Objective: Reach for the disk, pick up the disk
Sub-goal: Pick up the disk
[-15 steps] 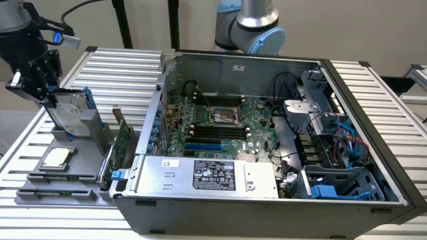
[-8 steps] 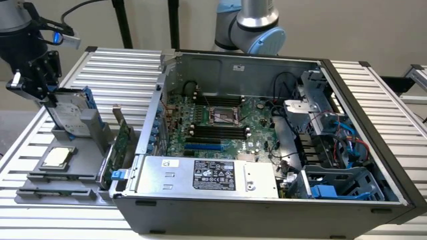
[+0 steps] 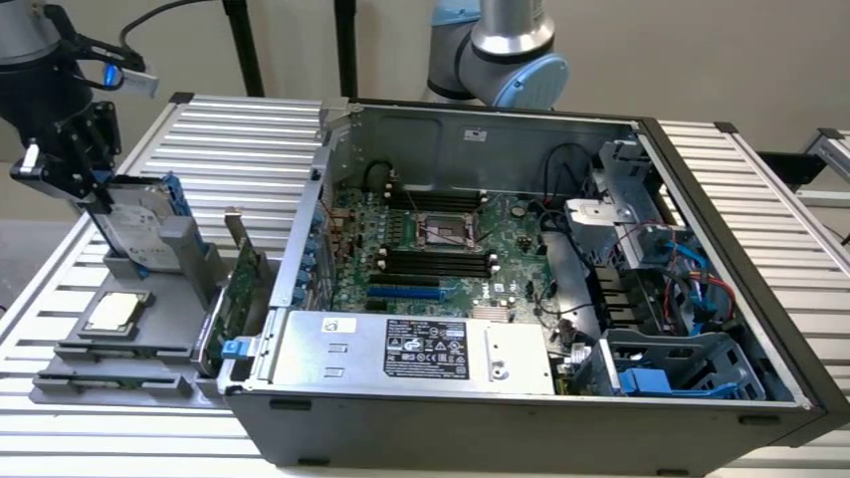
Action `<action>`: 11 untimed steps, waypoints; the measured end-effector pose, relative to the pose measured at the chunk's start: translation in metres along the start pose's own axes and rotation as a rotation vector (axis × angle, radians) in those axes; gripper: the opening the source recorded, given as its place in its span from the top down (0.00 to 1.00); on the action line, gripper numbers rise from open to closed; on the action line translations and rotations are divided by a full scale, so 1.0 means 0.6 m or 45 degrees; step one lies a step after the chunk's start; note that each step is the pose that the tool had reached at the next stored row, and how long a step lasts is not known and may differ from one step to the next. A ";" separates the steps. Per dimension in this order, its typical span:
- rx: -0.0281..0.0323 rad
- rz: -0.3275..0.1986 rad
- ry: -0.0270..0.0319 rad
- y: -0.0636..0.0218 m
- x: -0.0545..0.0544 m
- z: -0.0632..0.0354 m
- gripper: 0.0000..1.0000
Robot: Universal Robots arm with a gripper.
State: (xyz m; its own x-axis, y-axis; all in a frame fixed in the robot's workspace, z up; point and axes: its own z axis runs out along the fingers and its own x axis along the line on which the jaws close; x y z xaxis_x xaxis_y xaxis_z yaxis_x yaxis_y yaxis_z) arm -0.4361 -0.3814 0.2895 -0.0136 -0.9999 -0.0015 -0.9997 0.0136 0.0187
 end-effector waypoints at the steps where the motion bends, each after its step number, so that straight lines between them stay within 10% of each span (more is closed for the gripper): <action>1: 0.0000 0.000 0.0000 0.000 0.000 0.000 0.67; 11: 0.0124 0.000 -0.0003 0.001 0.002 0.000 0.67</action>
State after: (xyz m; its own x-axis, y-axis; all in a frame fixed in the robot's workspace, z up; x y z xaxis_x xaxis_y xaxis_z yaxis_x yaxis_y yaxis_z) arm -0.4364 -0.3823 0.2894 -0.0136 -0.9999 -0.0017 -0.9999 0.0136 0.0090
